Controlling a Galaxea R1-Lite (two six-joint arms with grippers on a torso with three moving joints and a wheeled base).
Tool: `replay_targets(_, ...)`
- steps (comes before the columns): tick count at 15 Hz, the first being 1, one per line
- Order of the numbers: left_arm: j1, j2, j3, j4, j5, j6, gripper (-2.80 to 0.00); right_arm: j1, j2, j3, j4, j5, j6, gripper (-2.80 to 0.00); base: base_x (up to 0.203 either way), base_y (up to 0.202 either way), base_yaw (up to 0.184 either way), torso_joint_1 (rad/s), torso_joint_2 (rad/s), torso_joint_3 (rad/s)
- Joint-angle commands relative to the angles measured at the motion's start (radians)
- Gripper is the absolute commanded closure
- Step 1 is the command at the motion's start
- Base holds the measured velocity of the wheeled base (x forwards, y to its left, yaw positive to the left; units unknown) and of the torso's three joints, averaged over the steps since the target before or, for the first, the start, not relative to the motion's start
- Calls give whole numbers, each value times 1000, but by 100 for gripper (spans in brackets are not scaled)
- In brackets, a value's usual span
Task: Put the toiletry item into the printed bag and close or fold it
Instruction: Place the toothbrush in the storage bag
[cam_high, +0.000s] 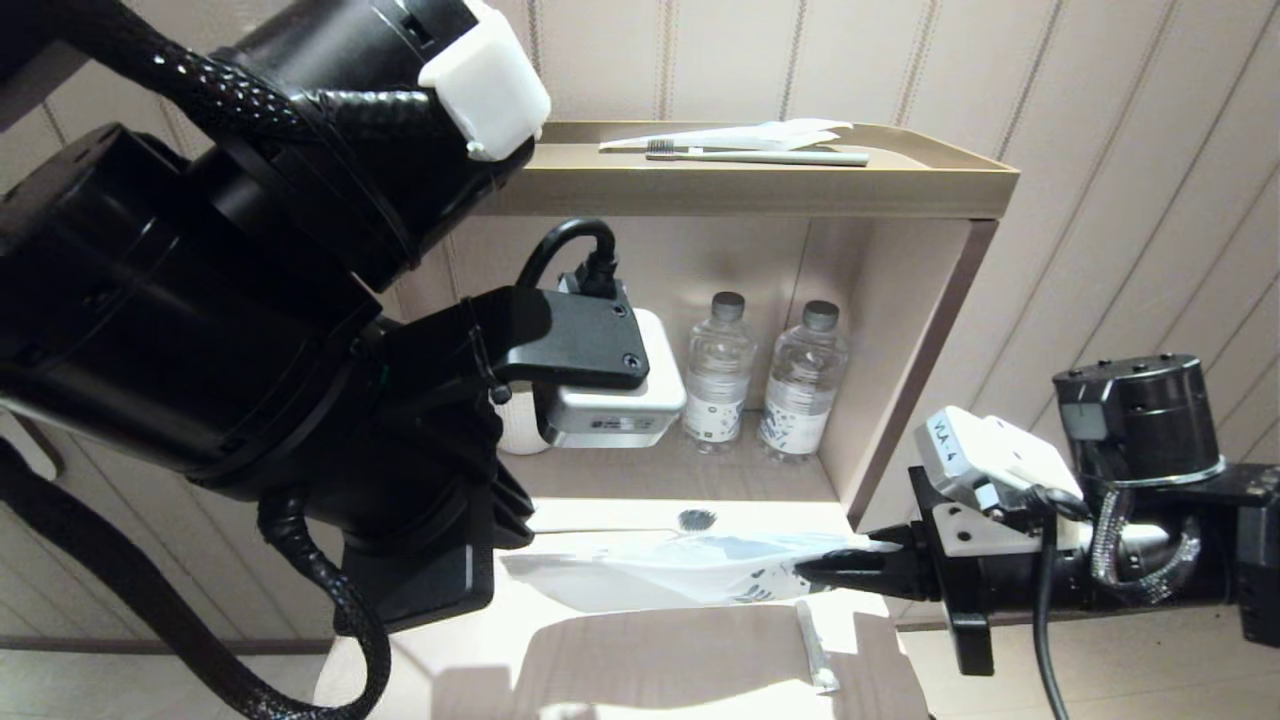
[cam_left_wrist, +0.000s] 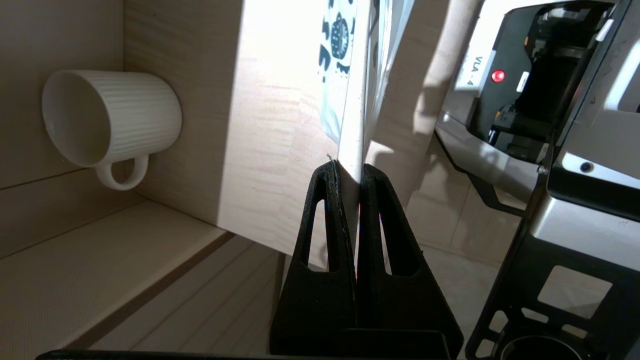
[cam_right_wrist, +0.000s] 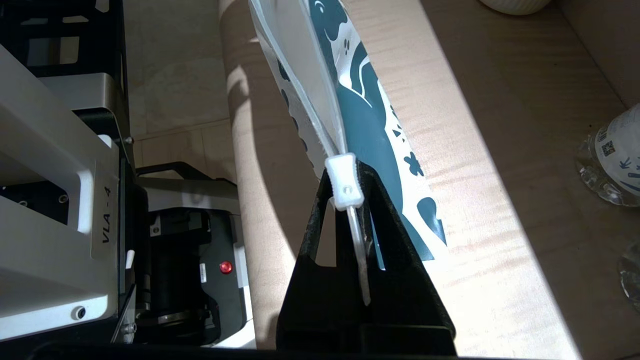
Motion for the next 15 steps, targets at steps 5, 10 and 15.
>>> replay_targets(5, -9, -30, -1, -22, 34, 2, 0, -1, 14, -3, -3, 5, -4, 0, 0, 0, 0, 0, 0, 0)
replay_targets(10, -59, -30, -1, -38, 35, 0, 0, -7, 27, -9, -2, 5, -4, 0, 0, 0, 0, 0, 0, 0)
replay_targets(15, -93, -17, 8, -19, 35, -4, 0, -8, 27, -12, -2, 5, -2, 0, 0, 0, 0, 0, 0, 0)
